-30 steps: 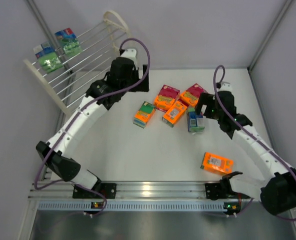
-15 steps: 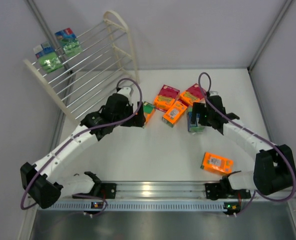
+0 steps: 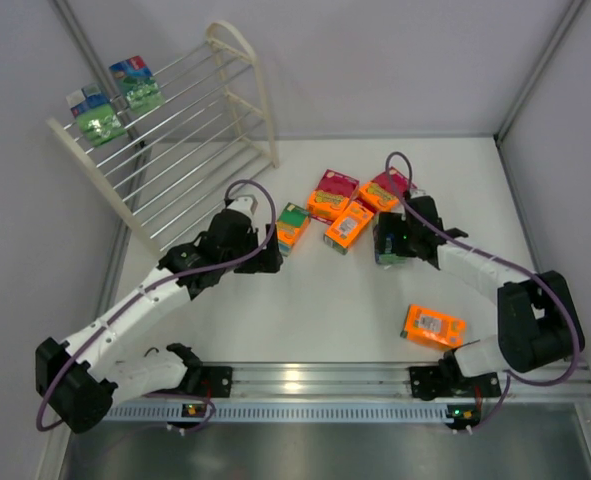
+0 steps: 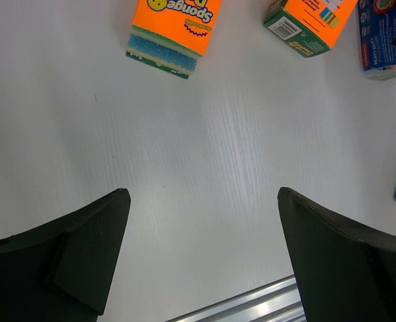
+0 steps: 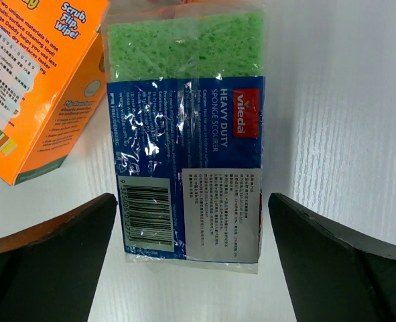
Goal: Place and organize the cleaning sponges onto the shelf
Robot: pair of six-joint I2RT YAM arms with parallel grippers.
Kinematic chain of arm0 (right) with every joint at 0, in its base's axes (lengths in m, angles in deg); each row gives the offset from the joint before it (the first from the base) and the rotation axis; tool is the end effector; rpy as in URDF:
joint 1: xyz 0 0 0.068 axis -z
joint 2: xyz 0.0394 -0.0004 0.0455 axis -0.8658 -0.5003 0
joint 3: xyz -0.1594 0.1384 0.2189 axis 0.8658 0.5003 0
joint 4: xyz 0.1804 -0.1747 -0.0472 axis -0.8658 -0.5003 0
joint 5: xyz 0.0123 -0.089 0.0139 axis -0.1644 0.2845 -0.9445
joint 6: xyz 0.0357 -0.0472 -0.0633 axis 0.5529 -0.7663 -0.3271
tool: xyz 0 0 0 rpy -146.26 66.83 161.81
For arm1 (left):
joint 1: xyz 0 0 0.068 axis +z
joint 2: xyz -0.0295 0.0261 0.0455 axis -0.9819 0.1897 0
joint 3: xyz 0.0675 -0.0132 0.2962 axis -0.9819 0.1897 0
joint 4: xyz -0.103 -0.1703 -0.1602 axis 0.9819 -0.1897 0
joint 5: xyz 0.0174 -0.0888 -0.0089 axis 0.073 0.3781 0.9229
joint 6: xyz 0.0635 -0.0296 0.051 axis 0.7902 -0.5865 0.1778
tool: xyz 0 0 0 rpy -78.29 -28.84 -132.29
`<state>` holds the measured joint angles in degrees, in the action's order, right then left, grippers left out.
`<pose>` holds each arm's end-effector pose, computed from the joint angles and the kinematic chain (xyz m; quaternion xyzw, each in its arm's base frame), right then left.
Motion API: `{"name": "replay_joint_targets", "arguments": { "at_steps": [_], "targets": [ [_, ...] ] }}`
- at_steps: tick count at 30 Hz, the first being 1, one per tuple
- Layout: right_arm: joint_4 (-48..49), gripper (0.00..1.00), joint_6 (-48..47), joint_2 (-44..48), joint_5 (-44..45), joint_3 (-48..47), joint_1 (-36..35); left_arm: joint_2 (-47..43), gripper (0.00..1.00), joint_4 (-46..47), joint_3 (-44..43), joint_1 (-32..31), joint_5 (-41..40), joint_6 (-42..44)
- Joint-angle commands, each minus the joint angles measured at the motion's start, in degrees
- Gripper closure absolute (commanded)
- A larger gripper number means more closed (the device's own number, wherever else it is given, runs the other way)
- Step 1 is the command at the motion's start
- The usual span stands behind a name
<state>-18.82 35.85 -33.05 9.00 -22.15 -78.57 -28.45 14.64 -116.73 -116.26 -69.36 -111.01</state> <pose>0.2852 0.0910 0.2004 0.0270 0.9356 0.0904 0.3402 0.1916 -0.1339 0.2967 0.0332 0.9145 -0.1756 0.3629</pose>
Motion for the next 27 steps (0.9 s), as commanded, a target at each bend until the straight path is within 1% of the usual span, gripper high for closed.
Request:
{"name": "replay_joint_targets", "arguments": {
  "at_steps": [1,7,14,18,22,23,26,27],
  "targets": [
    [3.5,0.01,-0.72,-1.14,-0.28,-2.24,-0.13,-0.96,0.02,2.62,0.83,0.01,-0.18,-1.33],
    [3.76,0.01,-0.36,-0.7,1.13,-3.21,-1.18,0.18,0.02,2.62,0.92,0.01,-0.27,-1.42],
    [1.66,0.01,-3.17,-9.13,4.11,-8.04,-1.71,3.08,0.02,2.97,0.3,-0.08,1.49,0.51],
    [1.39,0.02,-3.61,-11.16,5.26,-10.24,-1.89,4.31,0.02,4.55,1.09,-0.25,1.66,0.86],
    [0.95,0.17,-3.35,-12.65,5.96,-12.44,-1.98,5.01,0.02,7.97,2.14,-1.21,4.21,1.65],
    [0.61,0.26,-3.18,-12.83,5.79,-13.05,-1.98,5.28,0.02,9.2,2.49,-1.48,4.91,2.09],
    [-0.1,0.43,-2.65,-11.17,3.95,-13.06,-1.98,6.68,0.02,10.79,2.15,-2.45,6.59,2.71],
    [-0.45,0.44,-2.39,-10.12,2.98,-12.71,-1.98,7.56,0.02,11.75,1.89,-2.62,6.59,2.45]
  ]
}}
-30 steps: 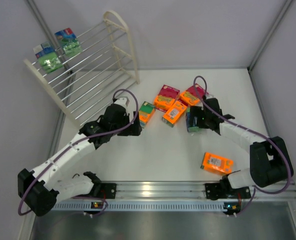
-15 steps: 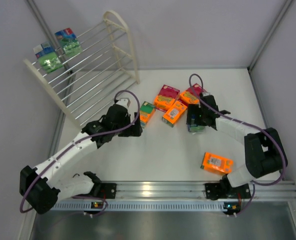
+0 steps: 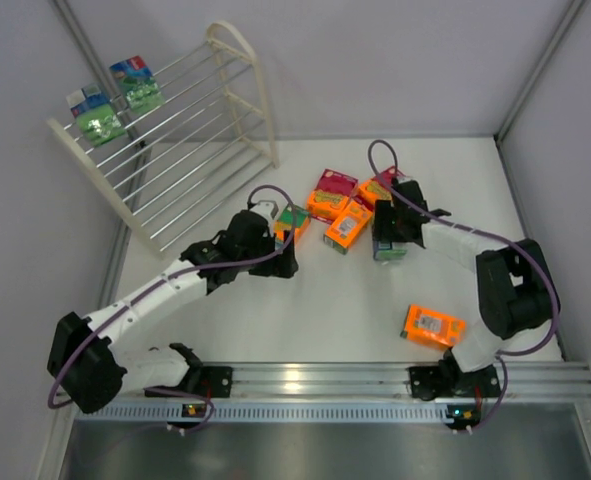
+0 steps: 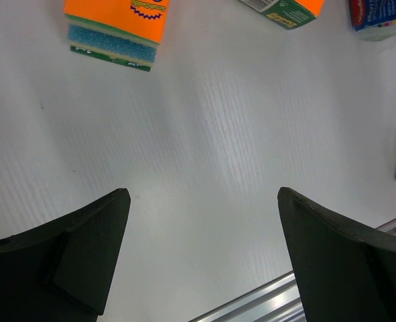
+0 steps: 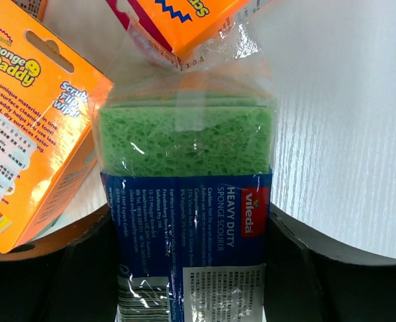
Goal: Place and organize the cleaning sponges onto the shelf
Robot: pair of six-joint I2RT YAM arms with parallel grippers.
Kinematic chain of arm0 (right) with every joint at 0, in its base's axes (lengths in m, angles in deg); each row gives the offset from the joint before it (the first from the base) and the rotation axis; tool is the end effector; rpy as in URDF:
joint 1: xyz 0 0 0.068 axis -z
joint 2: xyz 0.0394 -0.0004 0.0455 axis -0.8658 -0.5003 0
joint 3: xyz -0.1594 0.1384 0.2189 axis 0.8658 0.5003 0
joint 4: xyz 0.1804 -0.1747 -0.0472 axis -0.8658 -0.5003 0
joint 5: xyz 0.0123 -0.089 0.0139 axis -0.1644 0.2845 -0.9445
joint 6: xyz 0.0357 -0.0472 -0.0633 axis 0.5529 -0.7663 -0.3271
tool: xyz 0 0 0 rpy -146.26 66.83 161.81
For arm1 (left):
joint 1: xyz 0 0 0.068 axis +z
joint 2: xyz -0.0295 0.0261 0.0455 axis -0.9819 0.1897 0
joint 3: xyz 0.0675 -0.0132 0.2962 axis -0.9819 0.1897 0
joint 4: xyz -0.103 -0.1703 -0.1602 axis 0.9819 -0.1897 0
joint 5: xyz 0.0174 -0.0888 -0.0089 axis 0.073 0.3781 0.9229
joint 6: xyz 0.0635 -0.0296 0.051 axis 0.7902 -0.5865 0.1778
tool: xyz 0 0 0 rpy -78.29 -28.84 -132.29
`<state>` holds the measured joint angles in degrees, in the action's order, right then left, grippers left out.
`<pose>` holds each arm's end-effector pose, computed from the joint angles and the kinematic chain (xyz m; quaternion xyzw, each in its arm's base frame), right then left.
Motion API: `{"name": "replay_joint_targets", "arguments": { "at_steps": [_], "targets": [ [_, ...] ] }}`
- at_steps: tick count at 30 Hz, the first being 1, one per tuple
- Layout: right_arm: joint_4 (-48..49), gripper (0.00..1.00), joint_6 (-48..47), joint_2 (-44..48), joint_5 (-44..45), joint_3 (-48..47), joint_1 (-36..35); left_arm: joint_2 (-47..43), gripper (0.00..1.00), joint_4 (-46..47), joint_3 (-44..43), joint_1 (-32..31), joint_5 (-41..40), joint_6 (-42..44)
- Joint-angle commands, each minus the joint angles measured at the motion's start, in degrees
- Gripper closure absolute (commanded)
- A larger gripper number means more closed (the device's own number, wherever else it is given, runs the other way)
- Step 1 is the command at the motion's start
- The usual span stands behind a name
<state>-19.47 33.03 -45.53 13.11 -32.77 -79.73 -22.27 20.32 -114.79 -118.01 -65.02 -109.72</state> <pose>0.3376 0.1105 0.1927 0.0056 0.9420 0.0465 0.3323 0.2039 -0.1604 0.2707 0.0738 0.9216 -0.1951 0.3272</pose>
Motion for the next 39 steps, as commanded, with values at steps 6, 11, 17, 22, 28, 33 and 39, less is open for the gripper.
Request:
{"name": "replay_joint_targets", "arguments": {
  "at_steps": [6,11,17,22,28,33,39],
  "targets": [
    [6.6,0.44,7.71,17.56,-17.37,7.3,-0.82,2.78,0.02,11.95,-2.34,-0.96,8.47,-1.3],
    [23.64,0.43,22.91,28.63,-27.15,18.98,-1.34,5.07,0.02,19.16,-4.02,-0.96,14.97,-2.62],
    [34.64,0.42,36.81,35.41,-21.01,27.61,-2.4,6.13,0.02,25.14,-4.37,-1.14,24.29,-2.01],
    [44.66,0.43,43.85,35.69,-22.92,30.52,-2.49,5.86,0.02,27.7,-3.75,-1.93,26.94,-1.39],
    [44.68,0.42,43.77,33.67,-23.99,28.68,-4.59,8.49,0.02,28.23,-4.1,-2.11,27.73,-3.06],
    [45.99,0.4,45.43,32.96,-22.76,30.61,-6.53,11.13,0.02,30.16,-4.28,-2.54,29.39,-3.41],
    [47.48,0.39,46.31,32.96,-20.65,32.11,-9.17,11.75,0.02,32.0,-4.19,-4.65,30.54,-3.24]
  ]
}}
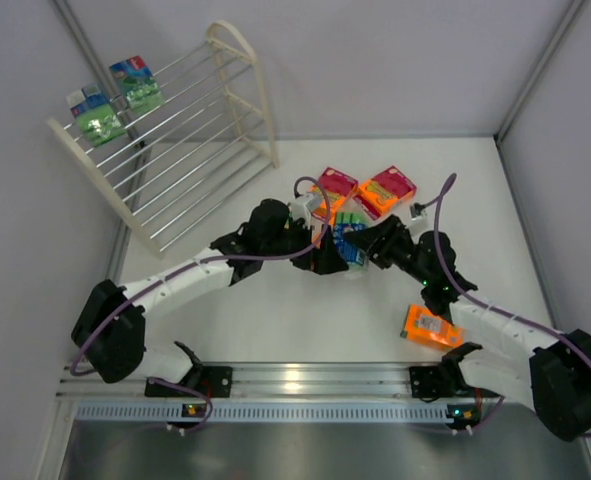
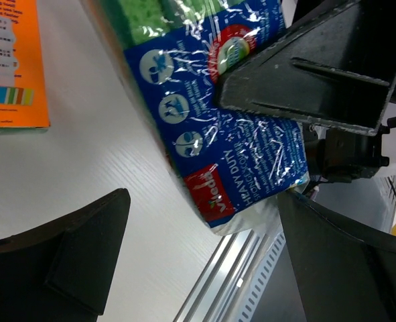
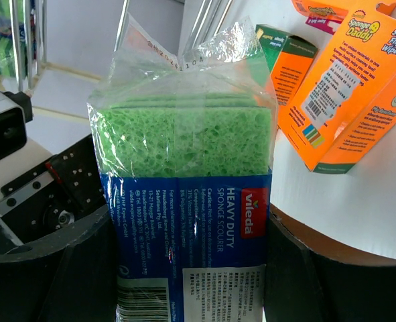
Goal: Place and organize the cleaning sponges onto the shelf
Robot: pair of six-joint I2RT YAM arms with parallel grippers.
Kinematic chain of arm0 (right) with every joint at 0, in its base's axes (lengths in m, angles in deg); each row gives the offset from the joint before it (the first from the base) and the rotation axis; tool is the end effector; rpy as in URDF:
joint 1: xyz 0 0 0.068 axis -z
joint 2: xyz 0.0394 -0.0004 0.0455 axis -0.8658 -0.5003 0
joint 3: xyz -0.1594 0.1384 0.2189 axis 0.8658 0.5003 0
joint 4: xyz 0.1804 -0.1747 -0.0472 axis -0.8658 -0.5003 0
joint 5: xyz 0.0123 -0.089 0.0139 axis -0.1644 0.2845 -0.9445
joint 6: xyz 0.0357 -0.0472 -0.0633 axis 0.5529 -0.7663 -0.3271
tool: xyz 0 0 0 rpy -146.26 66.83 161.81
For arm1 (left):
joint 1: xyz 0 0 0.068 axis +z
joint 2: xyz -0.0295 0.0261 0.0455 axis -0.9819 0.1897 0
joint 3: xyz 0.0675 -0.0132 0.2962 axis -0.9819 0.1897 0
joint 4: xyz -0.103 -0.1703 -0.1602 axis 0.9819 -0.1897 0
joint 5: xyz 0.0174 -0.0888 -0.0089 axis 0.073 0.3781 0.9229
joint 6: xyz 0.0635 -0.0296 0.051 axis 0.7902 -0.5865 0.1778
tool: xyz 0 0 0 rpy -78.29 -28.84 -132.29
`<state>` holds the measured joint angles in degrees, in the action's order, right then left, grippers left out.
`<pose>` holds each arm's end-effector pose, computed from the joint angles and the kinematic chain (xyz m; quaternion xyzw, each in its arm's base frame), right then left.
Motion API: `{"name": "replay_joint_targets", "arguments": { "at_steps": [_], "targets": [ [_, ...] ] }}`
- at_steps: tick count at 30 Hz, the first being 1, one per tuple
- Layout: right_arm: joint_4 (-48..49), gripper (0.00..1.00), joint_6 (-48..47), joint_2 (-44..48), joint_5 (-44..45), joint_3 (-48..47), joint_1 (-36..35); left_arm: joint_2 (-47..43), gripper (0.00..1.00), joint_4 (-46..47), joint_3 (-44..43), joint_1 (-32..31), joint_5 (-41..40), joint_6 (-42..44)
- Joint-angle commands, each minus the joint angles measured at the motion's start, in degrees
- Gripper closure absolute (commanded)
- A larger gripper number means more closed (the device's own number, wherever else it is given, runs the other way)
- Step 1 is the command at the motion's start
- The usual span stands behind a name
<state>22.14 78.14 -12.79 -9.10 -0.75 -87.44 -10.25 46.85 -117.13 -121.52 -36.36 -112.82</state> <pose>0.2099 0.1308 0.2512 0.1511 0.7440 0.5245 0.3854 0.2232 -0.2499 0.2859 0.1926 0.8225 -0.4561 0.2800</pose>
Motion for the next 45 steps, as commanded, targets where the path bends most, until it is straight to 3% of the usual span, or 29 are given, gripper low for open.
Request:
{"name": "replay_joint_targets", "arguments": {
  "at_steps": [1,6,10,13,20,24,28,31,35,42,45],
  "targets": [
    [6.66,0.39,1.29,0.13,1.56,0.26,-1.89,0.16,0.02,5.47,-2.03,-1.31,1.54,-0.31],
    [6.93,0.39,1.55,-0.05,1.65,0.52,-2.68,1.4,0.03,5.91,-2.56,-1.58,1.27,-1.28],
    [7.63,0.38,1.9,0.04,2.18,1.14,-3.12,1.84,0.21,5.91,-2.38,-2.19,0.57,-1.37],
    [7.81,0.37,1.9,-0.31,2.0,1.23,-3.3,1.75,0.24,5.82,-2.29,-2.63,0.04,-1.37],
    [8.51,0.37,2.87,-0.57,2.79,2.63,-4.35,1.93,0.47,5.91,-2.47,-2.63,-1.37,-0.49],
    [7.37,0.26,2.78,-0.48,4.11,2.64,-4.79,3.07,0.69,5.82,-2.65,-2.72,-0.4,-0.4],
    [4.13,0.09,1.82,-0.92,4.55,1.41,-4.88,2.98,0.8,5.65,-2.03,-2.89,-1.98,0.65],
    [-2.63,0.0,-0.54,-0.84,5.16,-0.79,-4.88,2.46,0.8,3.02,-1.86,-2.89,-5.05,2.67],
    [-20.18,0.0,-5.2,1.0,9.19,-4.57,-4.88,2.89,0.8,-5.13,-1.42,-2.89,-7.95,6.45],
    [-39.7,0.01,-7.33,9.61,17.28,-6.33,-4.09,3.86,0.79,-16.82,0.17,-2.98,-10.85,12.87],
    [-48.75,0.01,-6.88,12.78,21.33,-8.08,-3.83,4.12,0.78,-24.11,-2.1,-4.91,-16.29,16.29]
  ]
}}
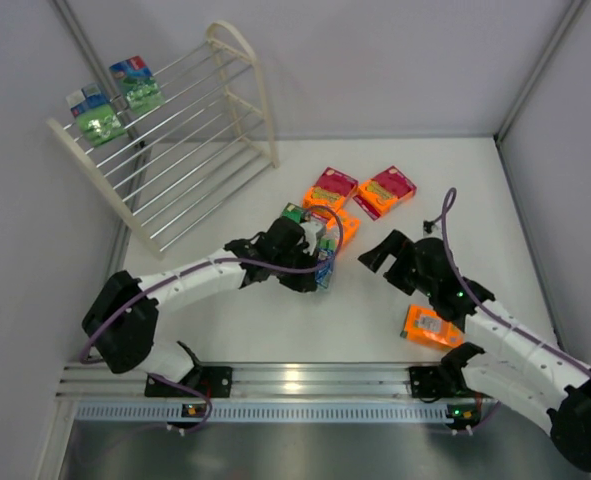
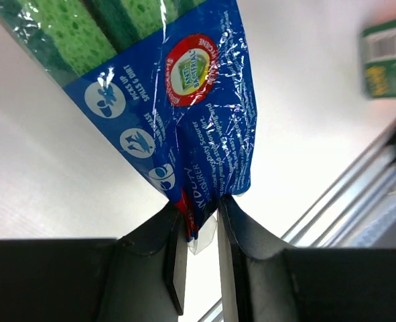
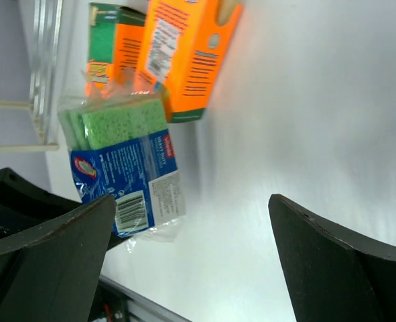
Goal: Place and organize the cleaning sponges onto the shelf
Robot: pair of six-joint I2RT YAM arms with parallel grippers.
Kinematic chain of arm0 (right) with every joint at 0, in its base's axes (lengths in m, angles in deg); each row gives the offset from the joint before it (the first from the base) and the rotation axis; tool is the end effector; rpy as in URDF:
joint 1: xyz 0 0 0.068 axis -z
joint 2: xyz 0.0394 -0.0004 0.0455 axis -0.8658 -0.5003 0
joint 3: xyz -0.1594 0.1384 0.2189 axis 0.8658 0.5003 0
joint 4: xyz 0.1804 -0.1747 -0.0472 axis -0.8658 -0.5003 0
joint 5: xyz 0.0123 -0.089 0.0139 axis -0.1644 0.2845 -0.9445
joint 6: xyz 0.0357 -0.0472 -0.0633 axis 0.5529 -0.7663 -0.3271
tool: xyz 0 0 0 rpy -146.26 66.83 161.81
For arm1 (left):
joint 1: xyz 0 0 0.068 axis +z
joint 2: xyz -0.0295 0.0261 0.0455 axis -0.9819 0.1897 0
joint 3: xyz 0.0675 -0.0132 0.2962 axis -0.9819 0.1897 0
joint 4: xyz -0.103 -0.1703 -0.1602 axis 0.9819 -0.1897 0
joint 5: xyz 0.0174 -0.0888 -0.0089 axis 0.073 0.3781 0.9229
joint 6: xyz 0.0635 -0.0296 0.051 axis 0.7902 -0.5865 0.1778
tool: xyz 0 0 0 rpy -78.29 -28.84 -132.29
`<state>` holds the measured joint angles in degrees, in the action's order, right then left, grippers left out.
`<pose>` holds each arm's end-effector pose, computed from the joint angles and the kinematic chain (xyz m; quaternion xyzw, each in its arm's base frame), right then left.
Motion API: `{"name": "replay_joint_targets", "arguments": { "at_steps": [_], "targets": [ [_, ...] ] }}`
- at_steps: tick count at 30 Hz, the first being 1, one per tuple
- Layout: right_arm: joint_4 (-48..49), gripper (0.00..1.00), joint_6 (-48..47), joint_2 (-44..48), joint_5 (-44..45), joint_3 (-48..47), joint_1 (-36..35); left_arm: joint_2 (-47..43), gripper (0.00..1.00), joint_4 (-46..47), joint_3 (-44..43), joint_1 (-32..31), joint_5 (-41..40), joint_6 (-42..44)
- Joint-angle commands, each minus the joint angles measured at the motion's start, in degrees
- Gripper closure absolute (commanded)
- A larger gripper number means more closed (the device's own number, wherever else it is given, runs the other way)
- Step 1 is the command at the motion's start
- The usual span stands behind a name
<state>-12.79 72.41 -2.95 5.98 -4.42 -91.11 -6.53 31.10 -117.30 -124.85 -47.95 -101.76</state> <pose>0.1753 0.1052 0.2249 0.1975 0.8455 0.3428 0.3588 0.2114 -0.2448 0.2322 0.2448 0.8934 -0.2952 0.2342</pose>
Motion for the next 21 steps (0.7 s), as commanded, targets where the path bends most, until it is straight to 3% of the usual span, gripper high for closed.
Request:
{"name": "replay_joint_targets", "arguments": {
  "at_steps": [1,12,17,21],
  "targets": [
    [-15.61,0.01,-1.51,3.56,7.12,-4.85,-0.15,0.58,0.78,-10.39,-2.73,-3.51,-8.55,6.02],
    [-22.3,0.0,-1.25,6.82,9.5,-4.59,0.02,9.97,0.77,-30.79,-15.38,-18.45,-36.85,4.55],
    [-23.62,0.01,-0.98,8.13,10.47,-3.98,0.02,14.99,0.78,-41.94,-20.05,-19.35,-43.03,-0.02],
    [-24.42,0.01,-0.63,9.19,11.09,-3.63,0.2,14.47,0.78,-43.63,-18.91,-19.35,-45.24,-0.3]
  ]
}}
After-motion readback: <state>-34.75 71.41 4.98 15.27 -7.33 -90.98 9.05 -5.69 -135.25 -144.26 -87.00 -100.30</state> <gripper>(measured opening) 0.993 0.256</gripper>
